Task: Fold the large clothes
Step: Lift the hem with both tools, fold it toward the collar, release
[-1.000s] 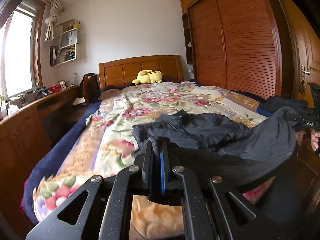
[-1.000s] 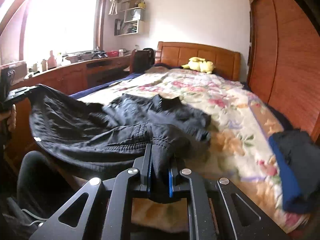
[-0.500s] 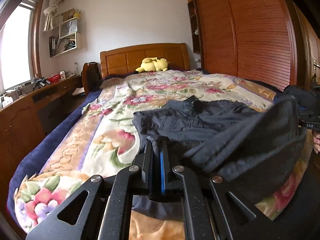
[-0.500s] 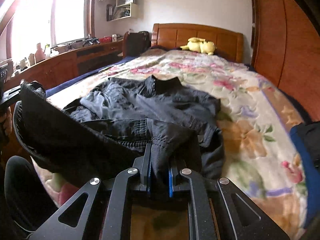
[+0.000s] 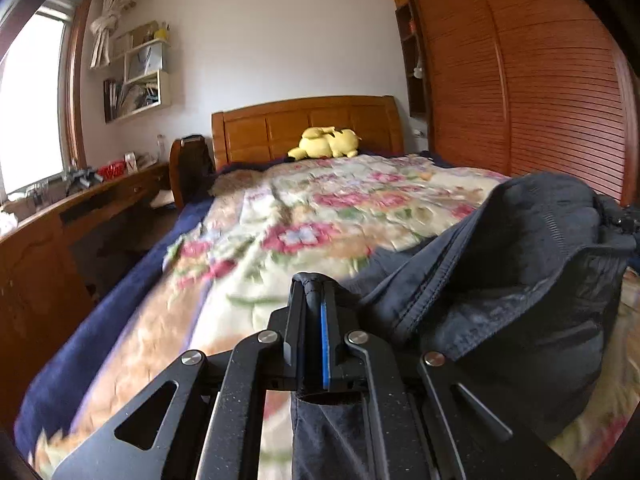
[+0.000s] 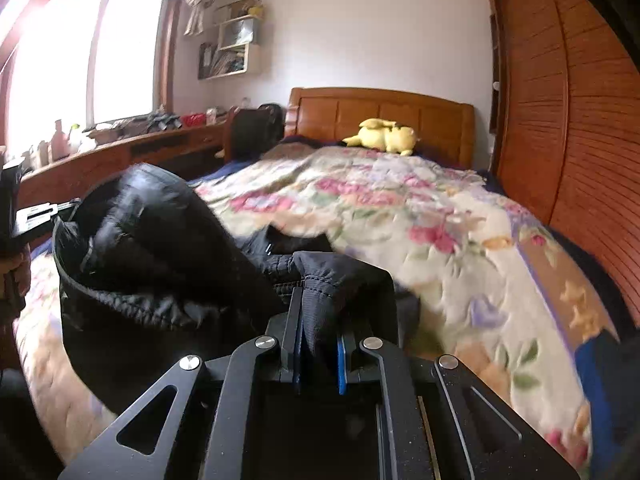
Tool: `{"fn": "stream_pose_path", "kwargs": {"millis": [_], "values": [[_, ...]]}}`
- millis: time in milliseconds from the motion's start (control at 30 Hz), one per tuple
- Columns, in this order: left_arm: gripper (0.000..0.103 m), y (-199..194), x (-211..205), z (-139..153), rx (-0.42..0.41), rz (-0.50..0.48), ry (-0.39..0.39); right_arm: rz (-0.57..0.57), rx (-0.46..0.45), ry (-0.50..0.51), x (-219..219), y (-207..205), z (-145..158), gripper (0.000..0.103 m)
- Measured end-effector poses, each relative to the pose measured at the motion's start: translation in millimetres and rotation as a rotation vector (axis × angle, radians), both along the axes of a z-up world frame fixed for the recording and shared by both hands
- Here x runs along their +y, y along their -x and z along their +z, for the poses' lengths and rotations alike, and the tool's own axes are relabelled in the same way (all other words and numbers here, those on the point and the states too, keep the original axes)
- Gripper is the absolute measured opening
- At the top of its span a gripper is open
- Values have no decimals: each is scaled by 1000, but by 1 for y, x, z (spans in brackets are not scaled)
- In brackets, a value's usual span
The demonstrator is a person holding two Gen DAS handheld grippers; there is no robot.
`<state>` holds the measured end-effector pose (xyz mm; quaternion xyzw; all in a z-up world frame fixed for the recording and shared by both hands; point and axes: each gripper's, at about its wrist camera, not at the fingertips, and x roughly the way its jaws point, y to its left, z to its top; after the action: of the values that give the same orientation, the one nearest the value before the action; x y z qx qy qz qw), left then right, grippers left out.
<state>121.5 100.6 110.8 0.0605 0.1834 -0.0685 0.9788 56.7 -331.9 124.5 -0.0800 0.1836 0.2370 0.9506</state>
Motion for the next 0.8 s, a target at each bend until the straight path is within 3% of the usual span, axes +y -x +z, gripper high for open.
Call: {"fn": "stream_pose_path", "kwargs": {"millis": [267,633,667,733,767,800], "values": [[6,-86,-12,7,-9,39,-41,-66,-36,58,52,-98,5,12],[8,-174,-16,-14,125,81,-49,-200,85,149,100,-196,-12,13],[12,-176,-18,-18,146,75,-63,-205,120,145,95,-187,-10,15],[21,-175,-18,-24,171,57,-82,-226,202,154,103,-197,-15,34],[32,-171,-16,-26,176,48,-84,-229,215,158,104,-197,-17,41],[40,-166,-13,-28,179,39,-75,-218,219,155,104,-194,-18,58]]}}
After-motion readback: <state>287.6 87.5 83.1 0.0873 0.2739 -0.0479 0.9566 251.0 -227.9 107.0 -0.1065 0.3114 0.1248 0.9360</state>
